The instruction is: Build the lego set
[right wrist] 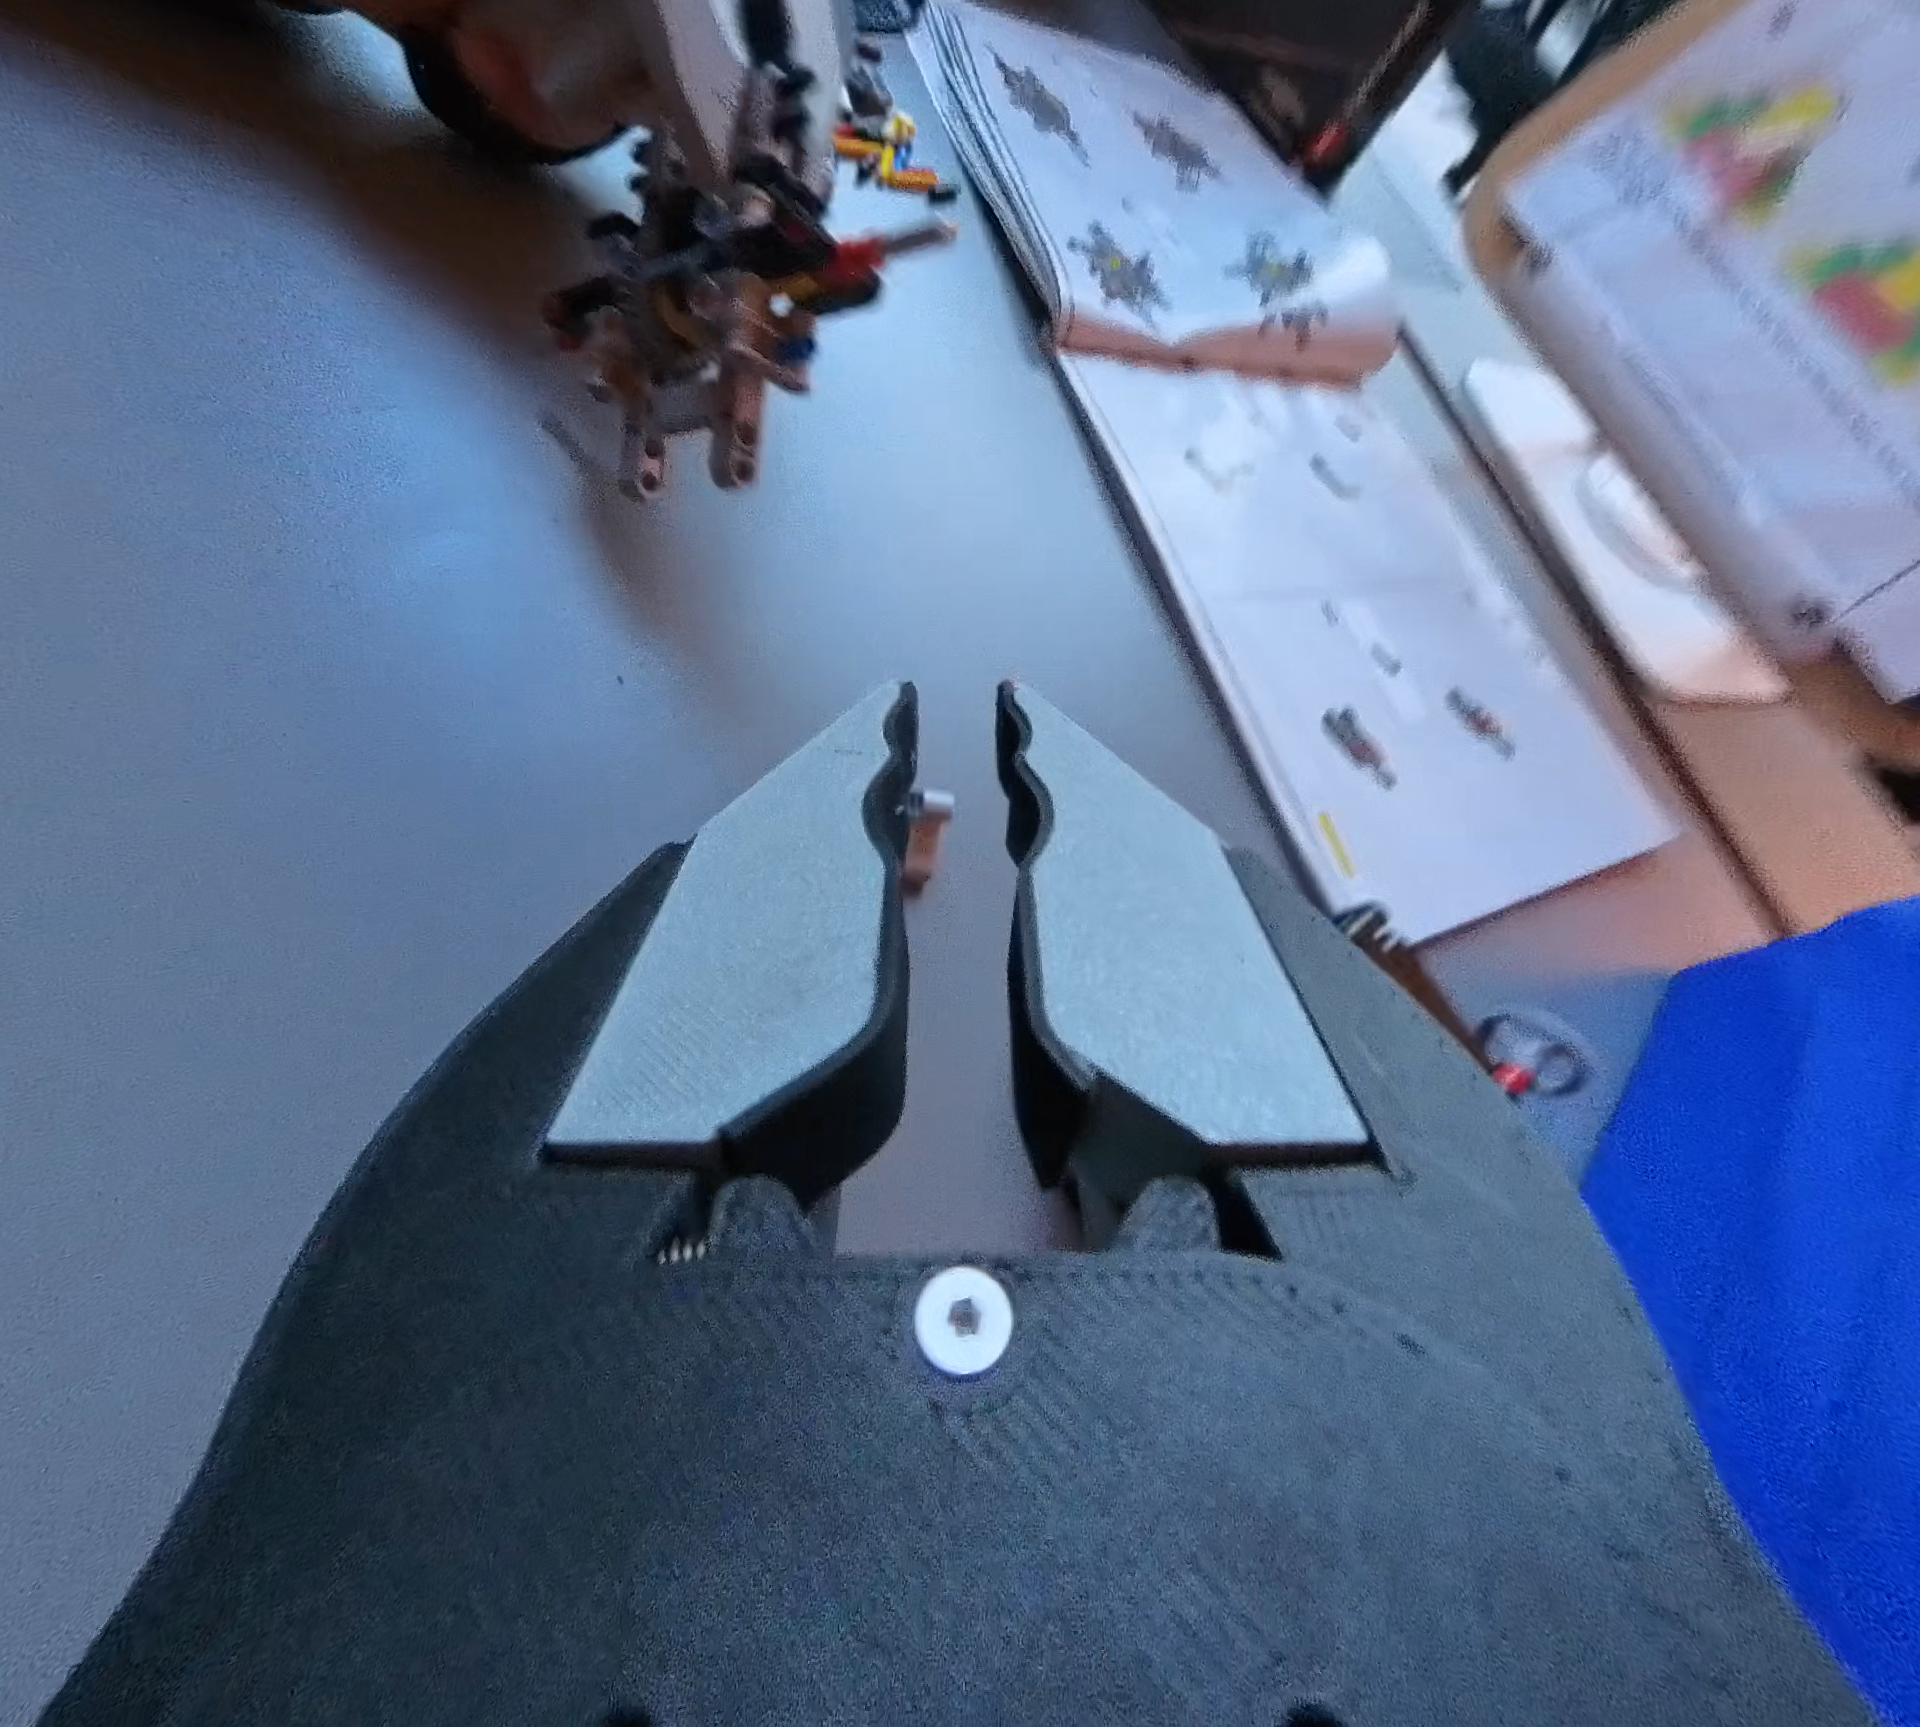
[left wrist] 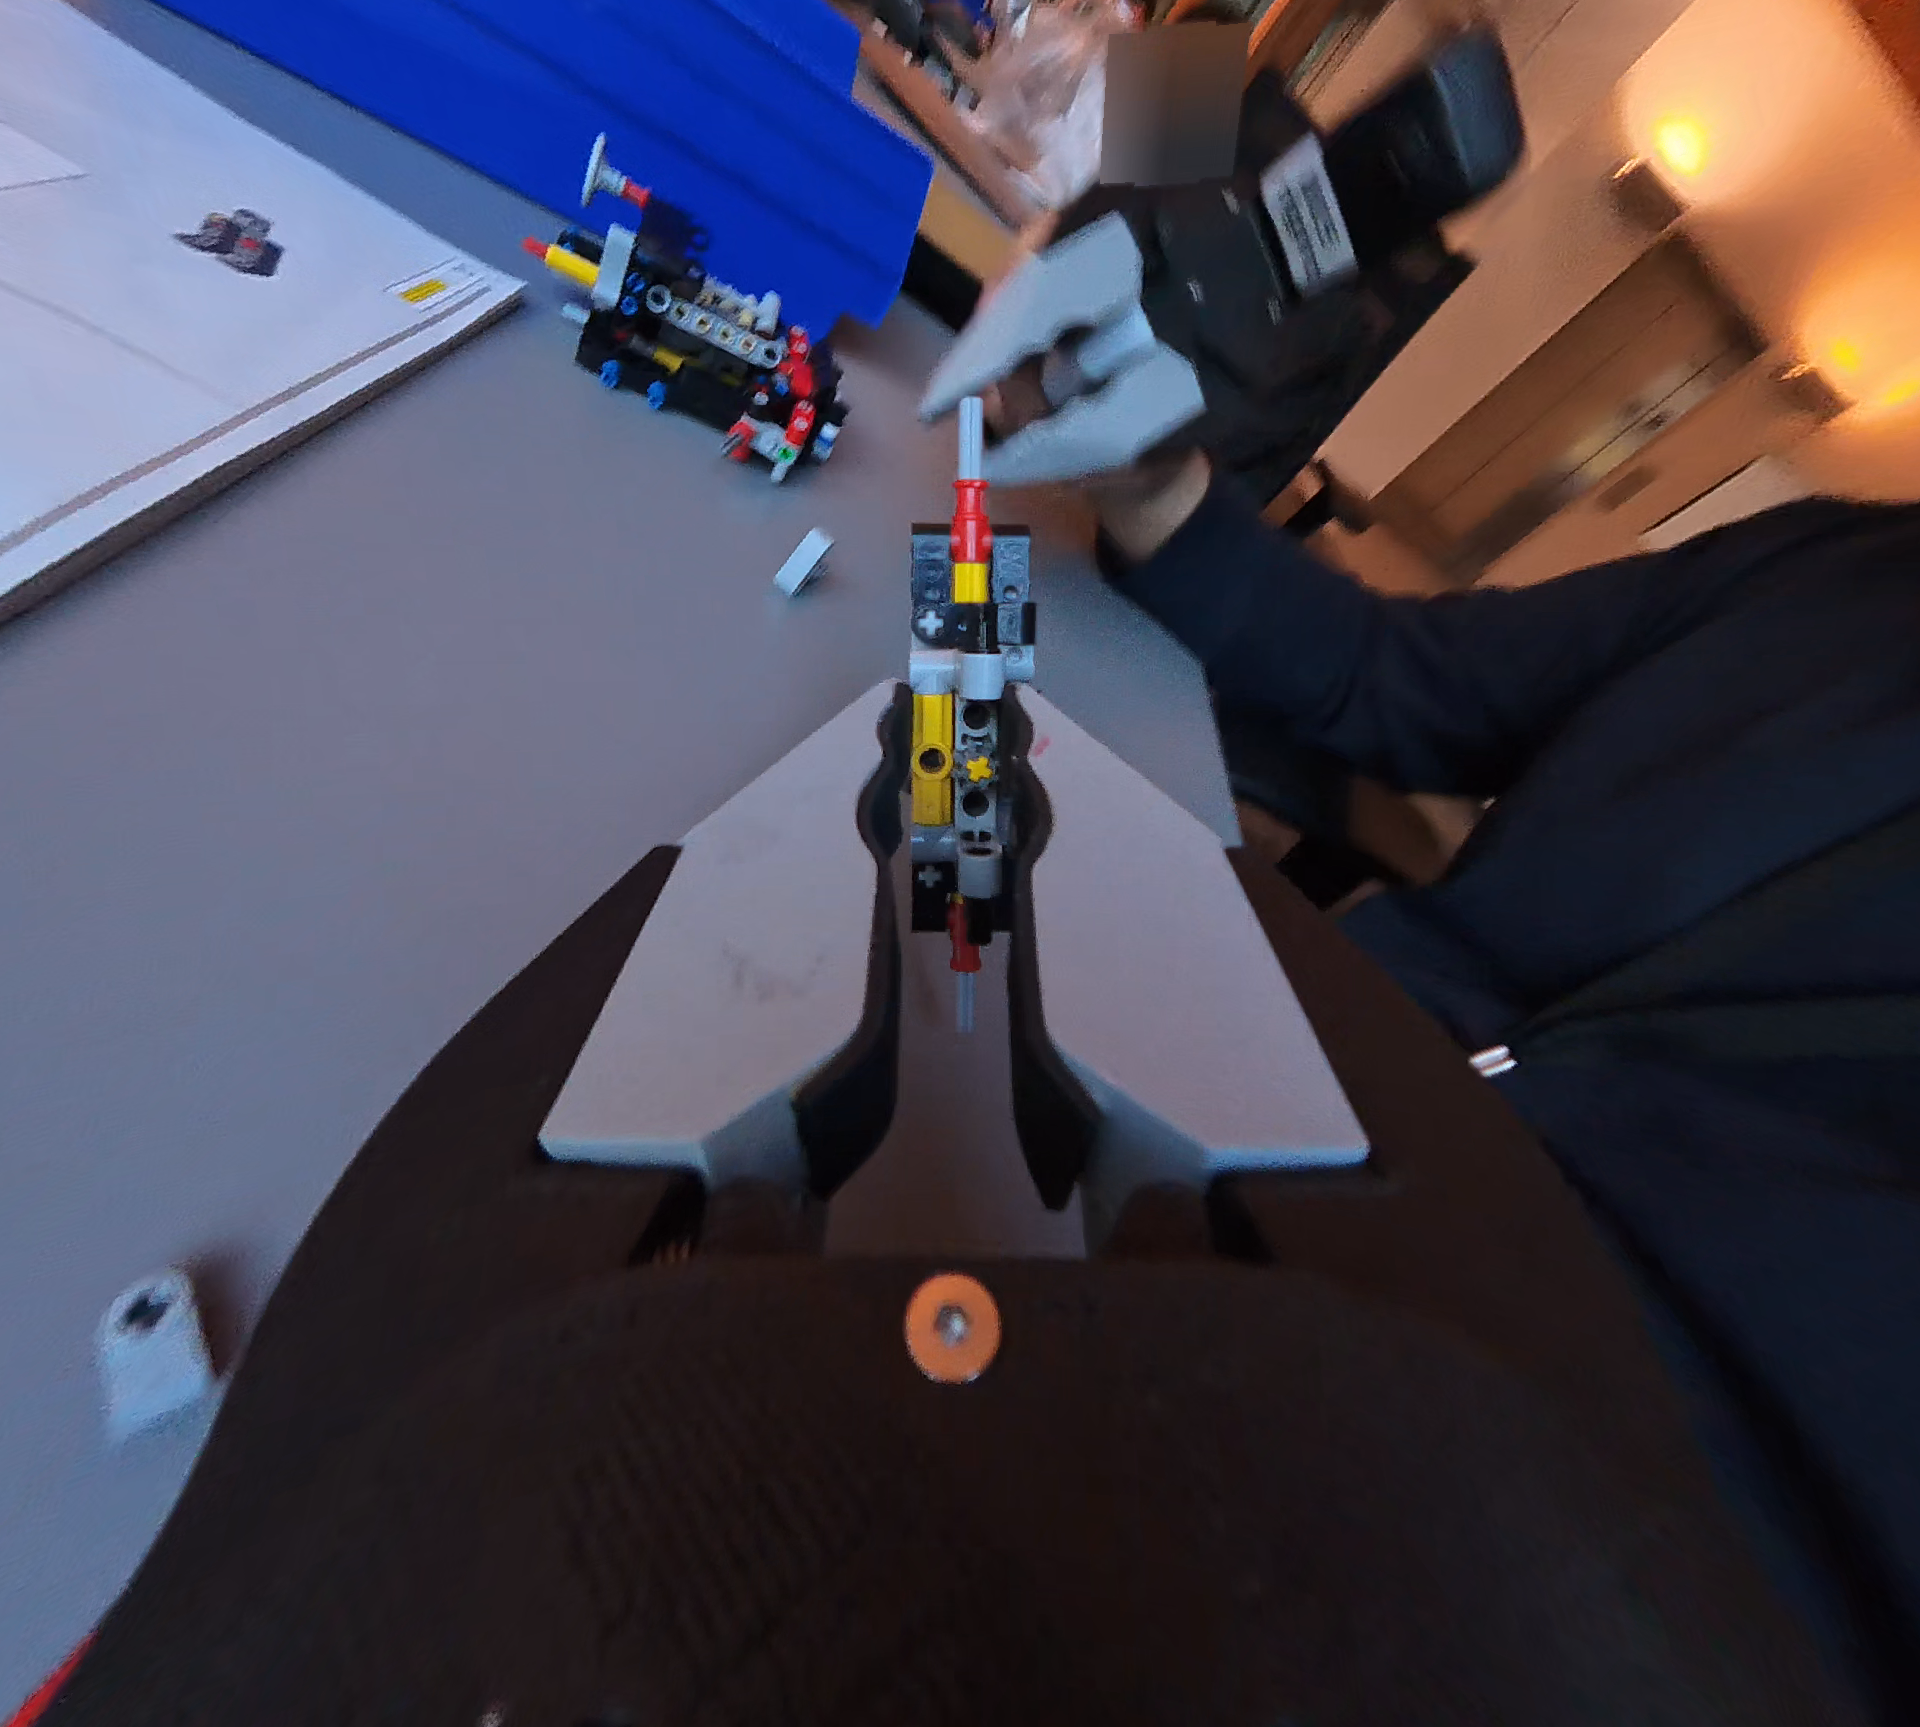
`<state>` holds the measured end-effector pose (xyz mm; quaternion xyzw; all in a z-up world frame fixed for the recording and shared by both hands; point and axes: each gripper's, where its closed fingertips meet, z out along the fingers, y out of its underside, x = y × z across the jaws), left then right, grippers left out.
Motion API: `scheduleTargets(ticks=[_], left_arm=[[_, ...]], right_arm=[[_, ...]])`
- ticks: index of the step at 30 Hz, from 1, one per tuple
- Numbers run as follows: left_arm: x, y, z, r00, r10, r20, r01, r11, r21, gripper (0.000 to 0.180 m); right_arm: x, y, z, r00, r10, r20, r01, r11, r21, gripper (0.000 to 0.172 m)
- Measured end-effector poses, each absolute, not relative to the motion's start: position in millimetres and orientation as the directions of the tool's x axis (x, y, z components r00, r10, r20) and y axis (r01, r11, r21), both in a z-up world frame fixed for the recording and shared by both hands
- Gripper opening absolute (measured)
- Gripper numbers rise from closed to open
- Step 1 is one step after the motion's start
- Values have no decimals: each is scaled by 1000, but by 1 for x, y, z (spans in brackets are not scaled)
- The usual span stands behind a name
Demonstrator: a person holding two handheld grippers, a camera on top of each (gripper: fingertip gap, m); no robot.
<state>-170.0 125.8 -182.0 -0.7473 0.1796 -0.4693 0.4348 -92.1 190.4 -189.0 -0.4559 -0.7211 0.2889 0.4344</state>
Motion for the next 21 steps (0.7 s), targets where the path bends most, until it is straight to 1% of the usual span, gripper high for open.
scheduleTargets(ticks=[2,4,6,10,11,13,15,17,21], left_arm=[[-172,122,-184,504,-677,536,133,-553,-823,14],[-170,121,-188,483,-668,566,147,-575,-805,14],[-171,121,-187,471,-670,574,150,-580,-801,14],[-171,123,-192,490,-659,571,122,-597,-793,14],[-172,125,-199,508,-630,587,114,-627,-771,14],[-171,126,-207,523,-538,661,140,-711,-689,14],[-167,125,-211,515,-503,694,149,-745,-650,14],[-164,126,-210,510,-520,686,148,-732,-665,14],[-159,130,-199,493,-589,641,164,-660,-733,14]], right_arm=[[-88,202,-203,-192,957,216,475,284,-833,12],[-87,210,-221,-168,982,86,565,167,-808,22],[-87,211,-234,-156,987,47,612,134,-780,23],[-90,209,-254,-158,986,58,674,150,-723,21],[-92,208,-258,-157,986,55,685,148,-714,19],[-96,208,-258,-146,988,51,691,138,-710,5],[-96,210,-257,-140,987,84,691,158,-705,5],[-100,212,-246,-134,980,149,648,201,-734,5],[-115,198,-203,-112,964,240,473,264,-840,5]])
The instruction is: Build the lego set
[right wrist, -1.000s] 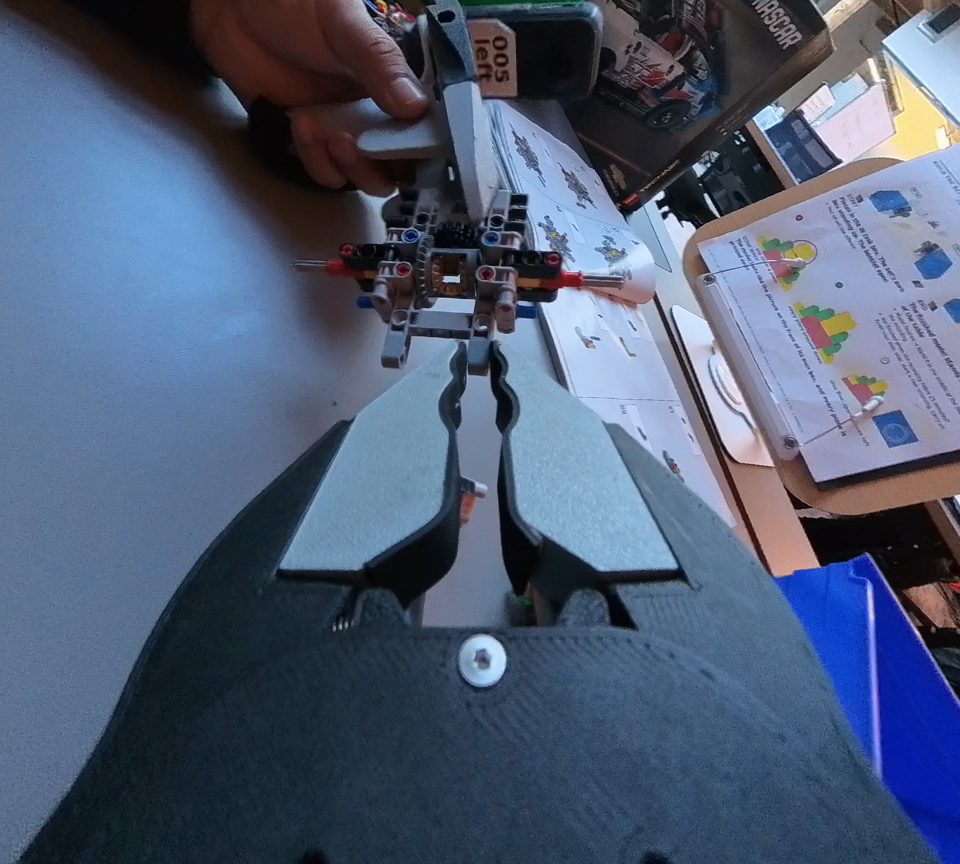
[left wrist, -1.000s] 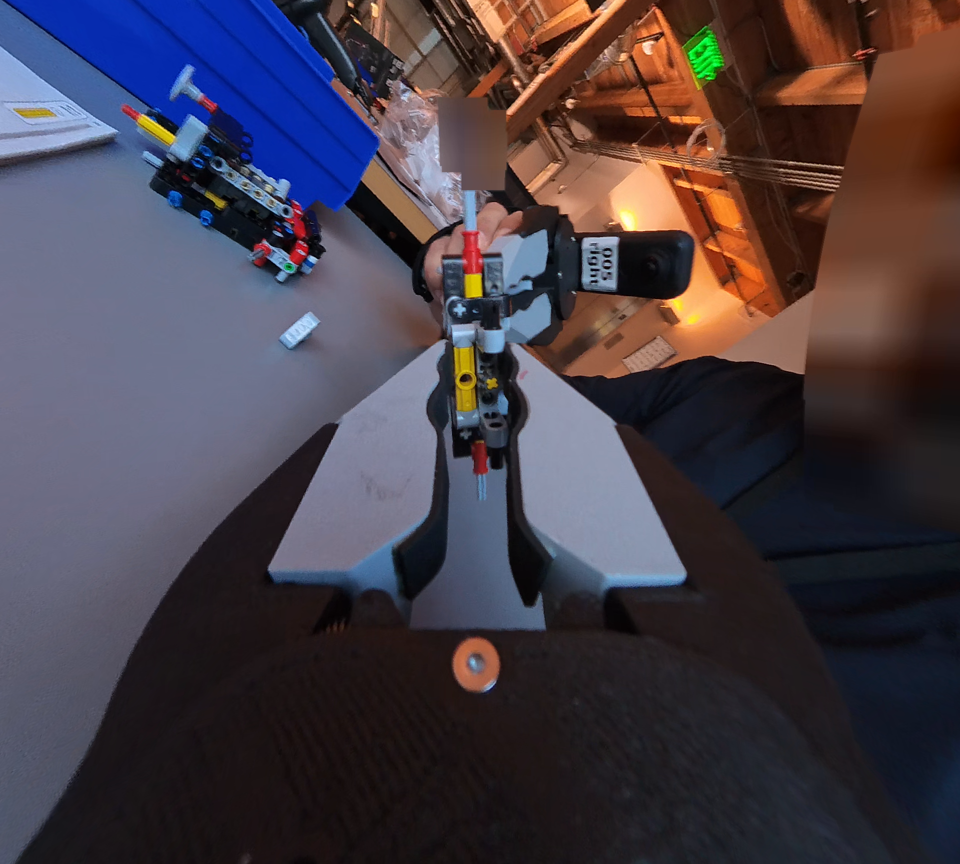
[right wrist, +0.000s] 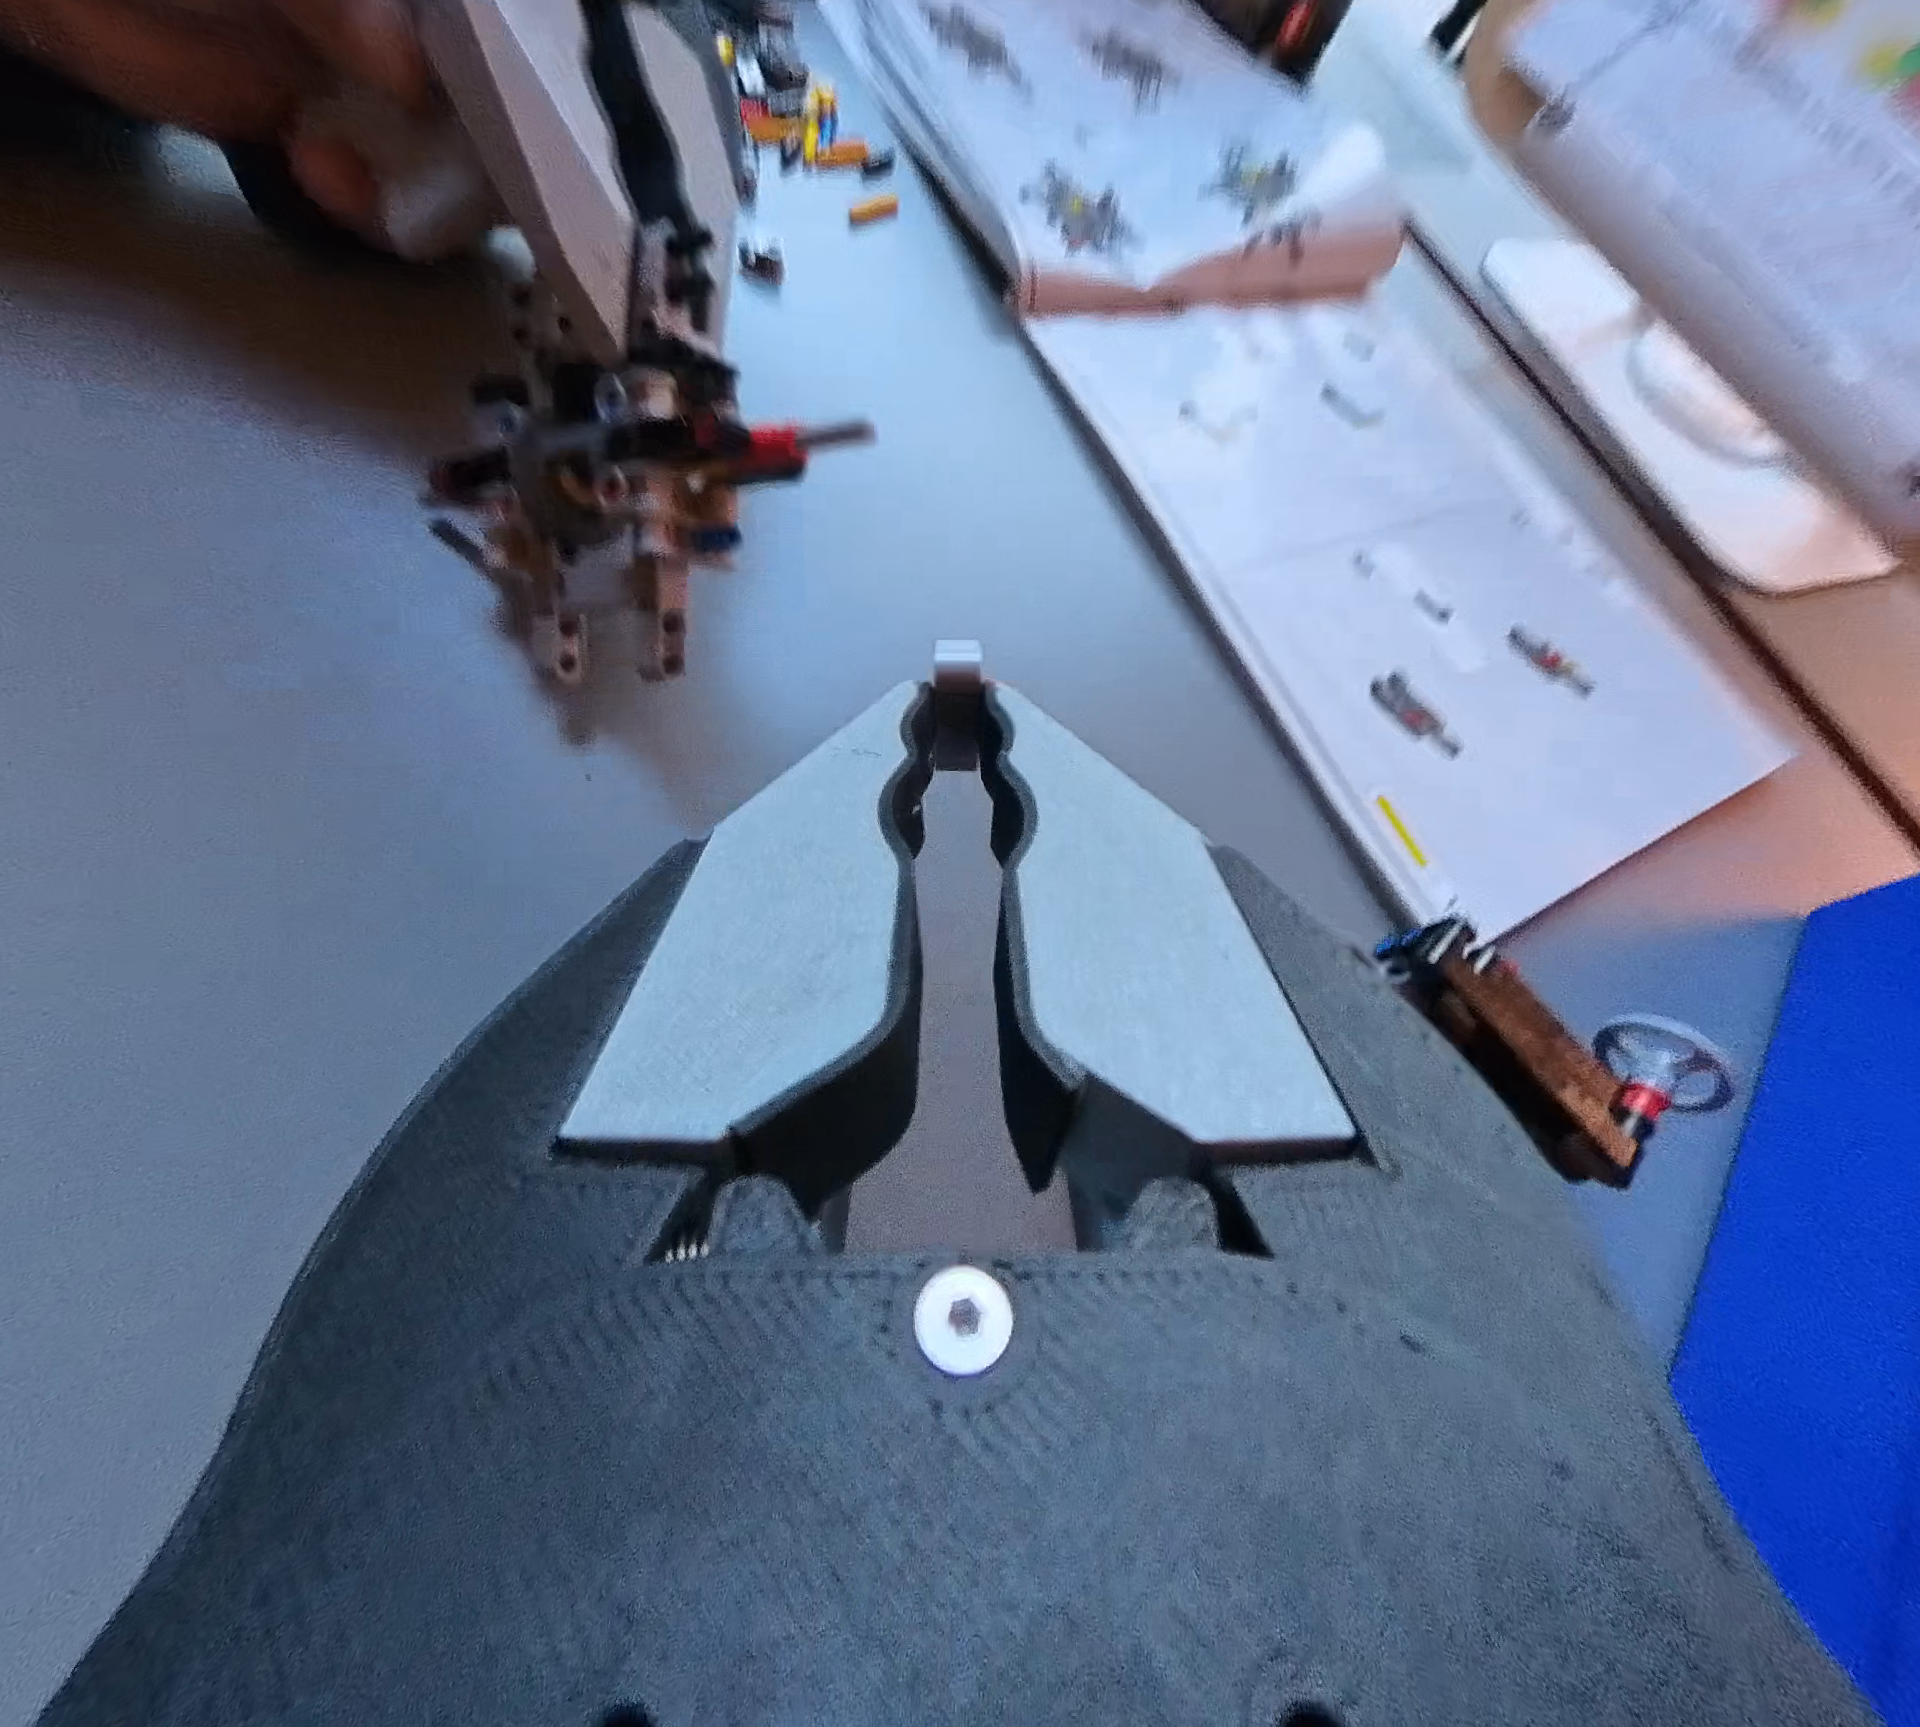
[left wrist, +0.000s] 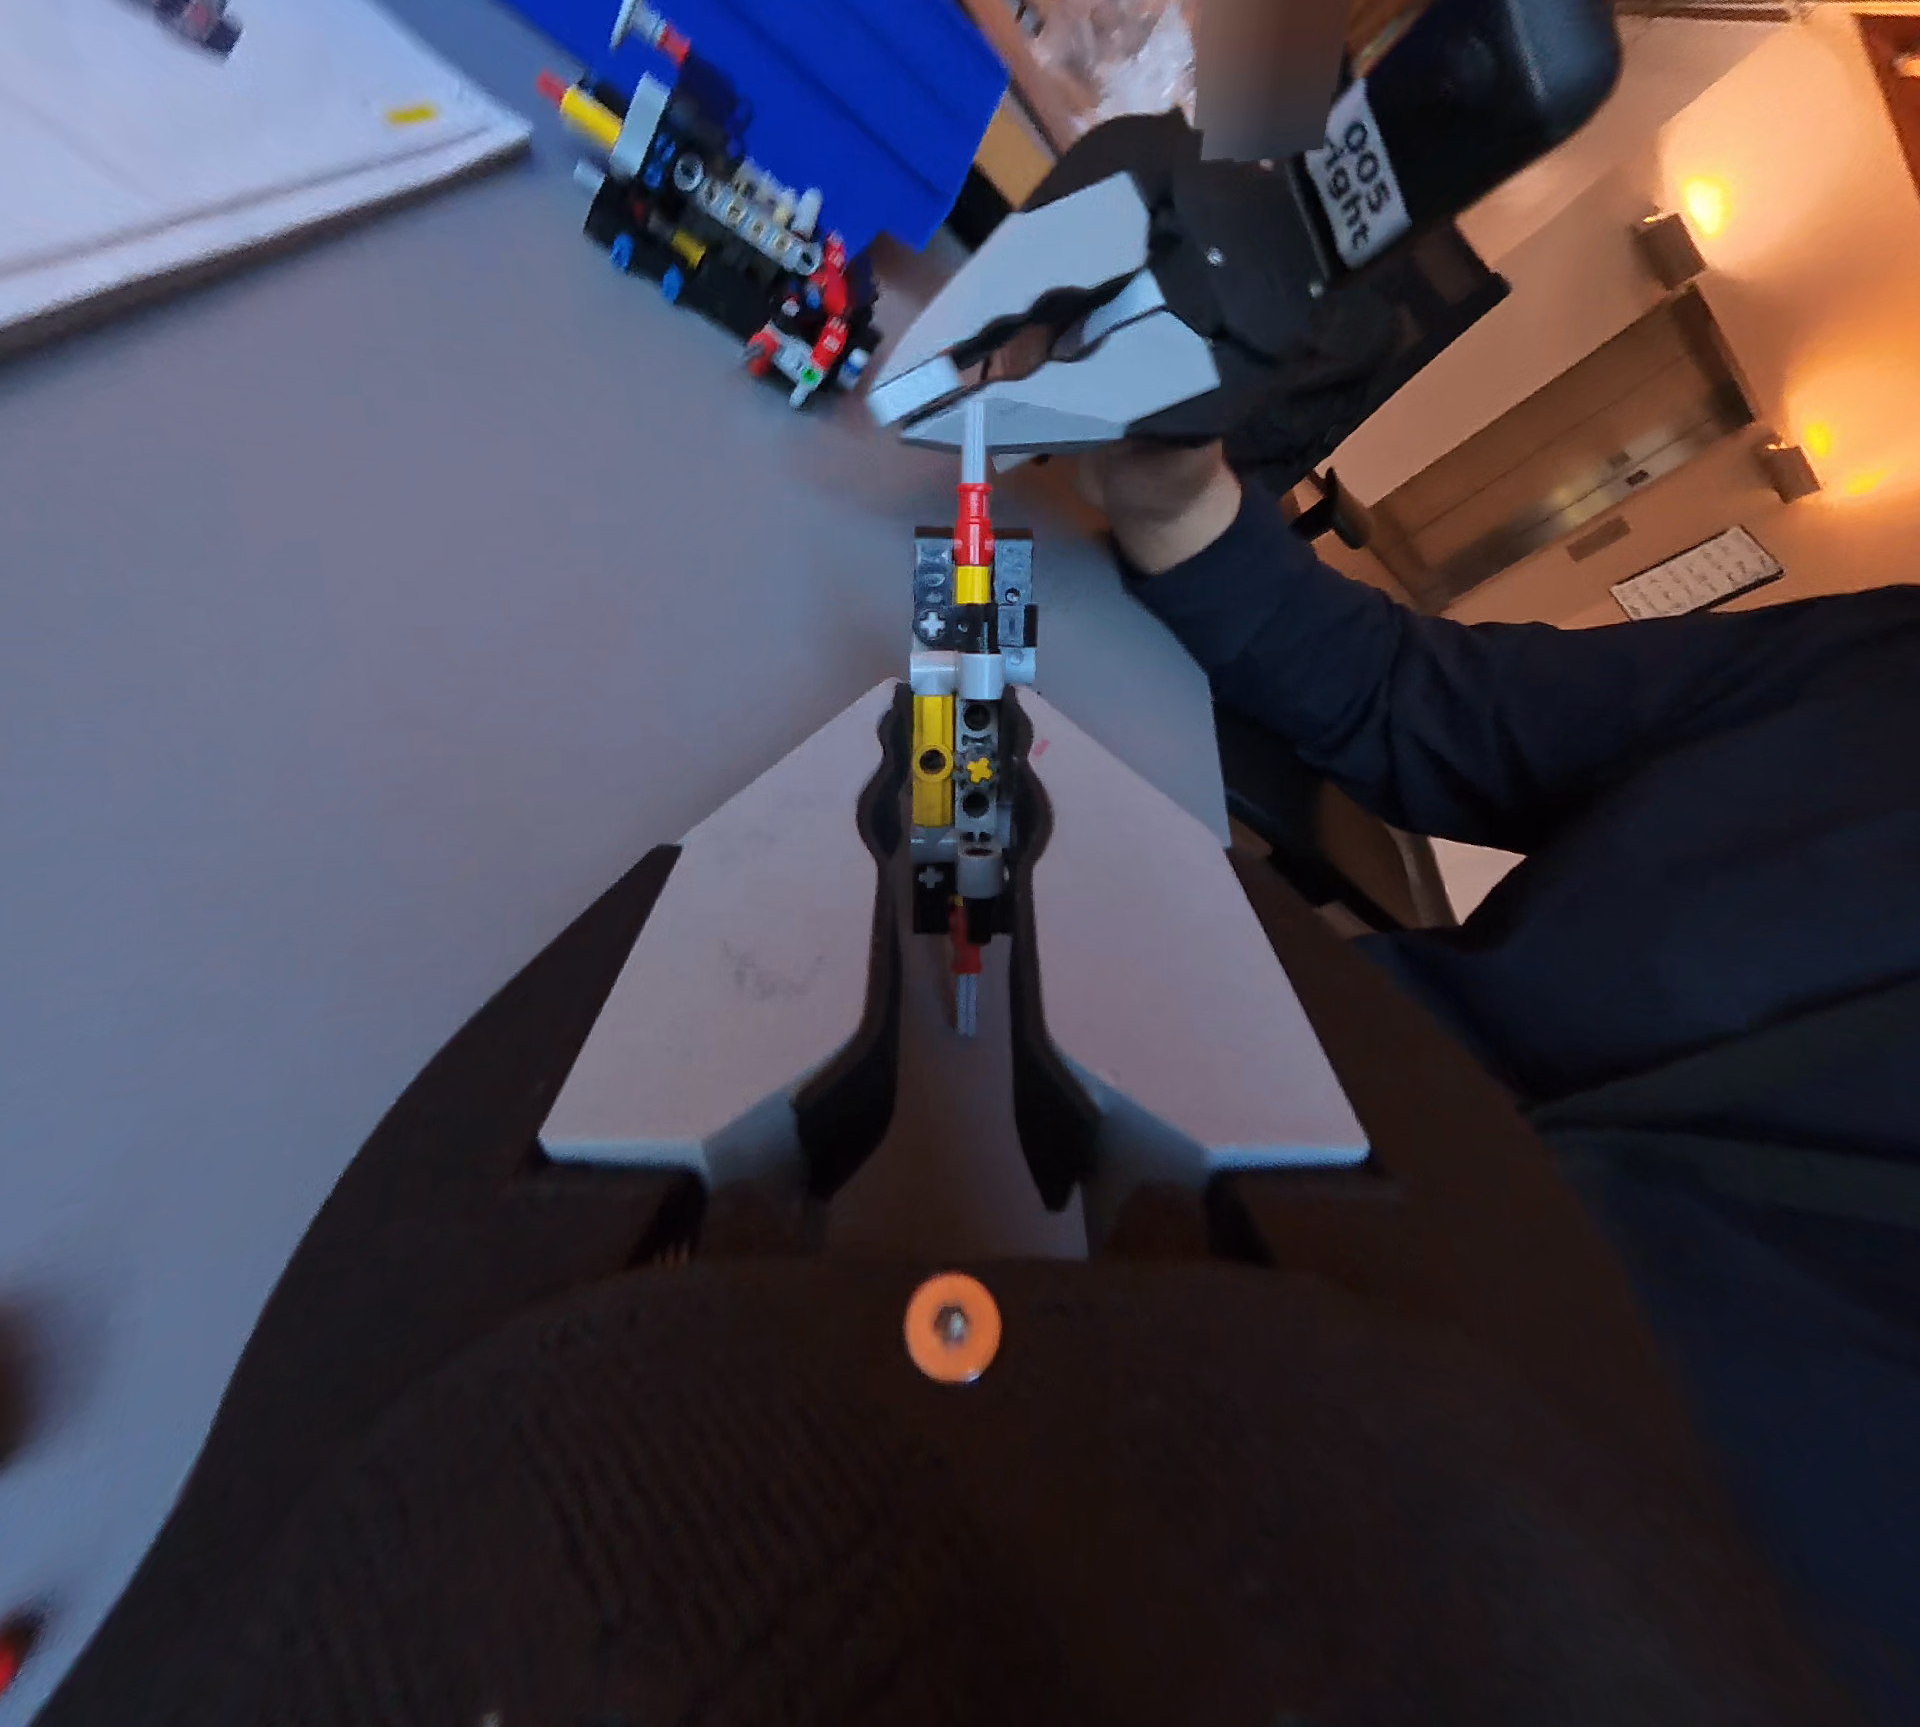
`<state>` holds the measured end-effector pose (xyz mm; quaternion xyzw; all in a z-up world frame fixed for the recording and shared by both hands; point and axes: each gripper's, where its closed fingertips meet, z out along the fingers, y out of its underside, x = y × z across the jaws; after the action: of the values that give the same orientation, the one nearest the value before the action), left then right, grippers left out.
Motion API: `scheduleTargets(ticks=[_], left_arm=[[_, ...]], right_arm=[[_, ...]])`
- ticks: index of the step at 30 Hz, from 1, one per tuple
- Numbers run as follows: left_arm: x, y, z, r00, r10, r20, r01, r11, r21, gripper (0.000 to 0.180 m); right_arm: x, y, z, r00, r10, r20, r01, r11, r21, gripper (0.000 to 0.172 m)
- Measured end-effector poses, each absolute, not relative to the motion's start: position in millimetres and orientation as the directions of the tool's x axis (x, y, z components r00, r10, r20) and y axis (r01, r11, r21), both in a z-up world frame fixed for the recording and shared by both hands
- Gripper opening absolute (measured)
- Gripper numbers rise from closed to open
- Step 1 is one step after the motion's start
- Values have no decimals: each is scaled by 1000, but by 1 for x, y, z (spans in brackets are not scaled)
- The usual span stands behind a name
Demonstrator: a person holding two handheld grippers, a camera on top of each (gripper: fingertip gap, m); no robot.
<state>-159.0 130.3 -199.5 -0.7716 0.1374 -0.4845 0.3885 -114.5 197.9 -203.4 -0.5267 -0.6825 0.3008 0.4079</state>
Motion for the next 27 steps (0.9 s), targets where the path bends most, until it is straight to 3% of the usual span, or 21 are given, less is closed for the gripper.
scheduleTargets(ticks=[3,8,11,14,20,24,27], left_arm=[[-158,134,-203,531,-574,623,149,-661,-735,15],[-161,133,-225,479,-388,787,195,-828,-526,15],[-164,130,-229,462,-342,818,206,-856,-474,15],[-166,127,-238,506,-306,806,184,-875,-447,31],[-178,119,-240,559,-292,776,189,-867,-462,33],[-204,116,-235,690,-288,664,183,-818,-545,43],[-194,117,-206,663,-369,651,182,-764,-619,44]], right_arm=[[-122,193,-193,-76,957,280,429,285,-857,5],[-122,198,-215,-68,975,212,520,216,-826,5],[-121,200,-212,-58,980,192,508,195,-839,5],[-121,198,-205,-56,983,177,477,182,-860,5],[-121,191,-193,-62,982,177,423,186,-887,5],[-122,184,-181,-40,954,298,383,290,-877,5],[-126,174,-173,-20,907,420,365,397,-842,5]])
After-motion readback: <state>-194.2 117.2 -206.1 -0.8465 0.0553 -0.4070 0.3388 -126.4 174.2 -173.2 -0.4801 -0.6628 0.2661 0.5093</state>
